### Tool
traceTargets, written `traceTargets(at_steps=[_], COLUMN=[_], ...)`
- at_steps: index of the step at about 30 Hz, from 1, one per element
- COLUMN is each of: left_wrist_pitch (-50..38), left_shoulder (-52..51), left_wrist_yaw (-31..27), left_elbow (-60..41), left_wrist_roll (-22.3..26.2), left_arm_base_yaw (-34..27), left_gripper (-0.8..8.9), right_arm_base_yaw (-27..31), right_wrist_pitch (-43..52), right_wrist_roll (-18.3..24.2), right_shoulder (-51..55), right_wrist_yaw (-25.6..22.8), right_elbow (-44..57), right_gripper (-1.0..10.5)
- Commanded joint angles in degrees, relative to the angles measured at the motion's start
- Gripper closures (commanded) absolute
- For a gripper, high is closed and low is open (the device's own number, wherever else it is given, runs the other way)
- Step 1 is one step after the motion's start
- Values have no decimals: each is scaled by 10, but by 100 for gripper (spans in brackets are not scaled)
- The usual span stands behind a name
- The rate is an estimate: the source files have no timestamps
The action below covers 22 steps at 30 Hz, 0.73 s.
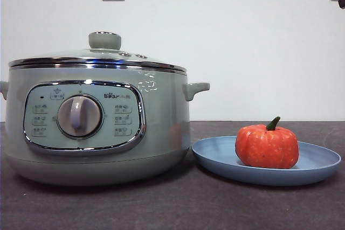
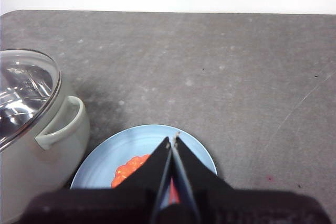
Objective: Take the pumpkin out from the steamer,put the pumpkin in the blue plate,close the lid
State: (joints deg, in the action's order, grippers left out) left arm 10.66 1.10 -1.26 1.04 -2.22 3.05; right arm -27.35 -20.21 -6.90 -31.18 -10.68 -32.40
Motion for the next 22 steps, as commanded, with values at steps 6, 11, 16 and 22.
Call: traceTargets(at_steps=[6, 11, 16, 22], left_wrist_pitch=[-3, -3, -3, -3], left_shoulder=[-1, -1, -1, -1], left_wrist_yaw=[1, 0, 0, 0], left_elbow=[-9, -9, -9, -9], left_wrist_roll=[-6, -6, -6, -6], left_arm_base_yaw=[-1, -1, -1, -1], left_gripper=[816, 816, 816, 816], right_arm_base_yaw=[-1, 5, 62, 147], right_wrist_pitch=[-12, -42, 36, 191], right_wrist_roll=[59, 55, 64, 85], right_shoulder=[16, 42, 95, 193], right_wrist_yaw=[-107, -134, -99, 100], right_elbow=[4, 8, 75, 213], right_gripper=[963, 963, 963, 963])
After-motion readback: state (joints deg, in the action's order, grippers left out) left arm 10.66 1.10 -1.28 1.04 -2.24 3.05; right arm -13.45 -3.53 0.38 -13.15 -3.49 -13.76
